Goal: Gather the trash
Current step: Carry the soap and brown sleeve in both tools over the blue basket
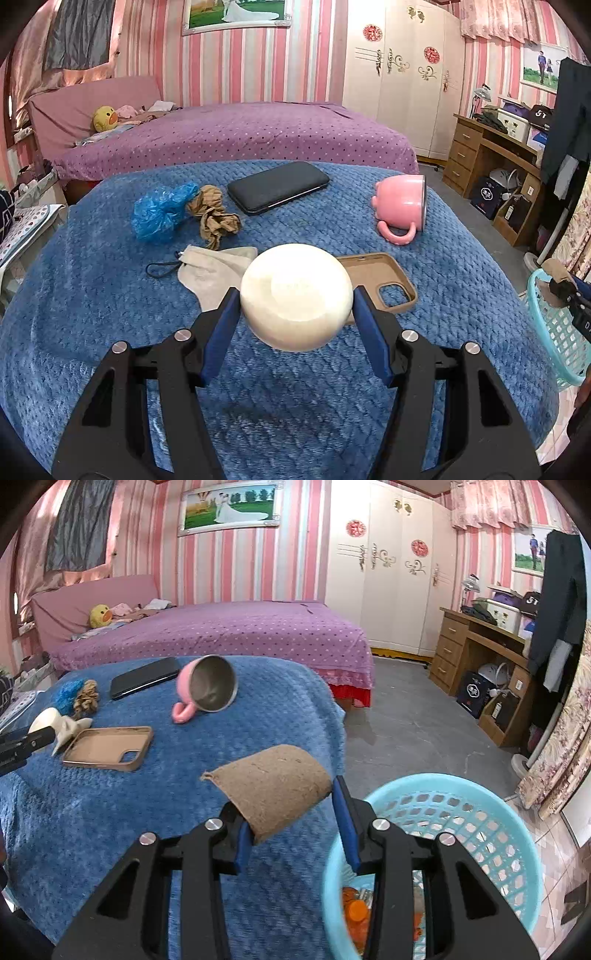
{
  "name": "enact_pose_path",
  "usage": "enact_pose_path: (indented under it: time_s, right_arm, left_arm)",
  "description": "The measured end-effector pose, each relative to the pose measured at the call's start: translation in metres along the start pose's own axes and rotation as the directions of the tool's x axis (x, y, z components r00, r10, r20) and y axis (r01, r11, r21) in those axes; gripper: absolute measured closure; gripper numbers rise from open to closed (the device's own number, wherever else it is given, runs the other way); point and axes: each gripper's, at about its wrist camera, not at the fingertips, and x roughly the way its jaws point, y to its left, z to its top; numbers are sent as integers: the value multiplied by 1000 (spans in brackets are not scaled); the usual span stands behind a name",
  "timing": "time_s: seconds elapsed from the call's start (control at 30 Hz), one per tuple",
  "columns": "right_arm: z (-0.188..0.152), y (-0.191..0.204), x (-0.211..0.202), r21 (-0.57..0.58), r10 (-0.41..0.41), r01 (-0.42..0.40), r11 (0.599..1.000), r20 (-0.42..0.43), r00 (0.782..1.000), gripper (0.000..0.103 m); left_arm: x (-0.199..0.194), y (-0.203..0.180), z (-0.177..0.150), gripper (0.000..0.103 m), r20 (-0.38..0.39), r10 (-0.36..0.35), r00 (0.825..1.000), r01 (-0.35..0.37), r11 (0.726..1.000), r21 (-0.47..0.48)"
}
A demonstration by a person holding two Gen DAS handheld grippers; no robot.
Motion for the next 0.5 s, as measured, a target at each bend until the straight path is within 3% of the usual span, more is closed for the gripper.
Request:
enact_pose_path:
  time_s: [0.5]
  right_arm:
    - [-13, -81, -8, 96, -125, 125, 987, -4, 992, 64]
  left_arm:
    - [5, -39, -7, 42, 13, -4, 1000, 4, 998, 58]
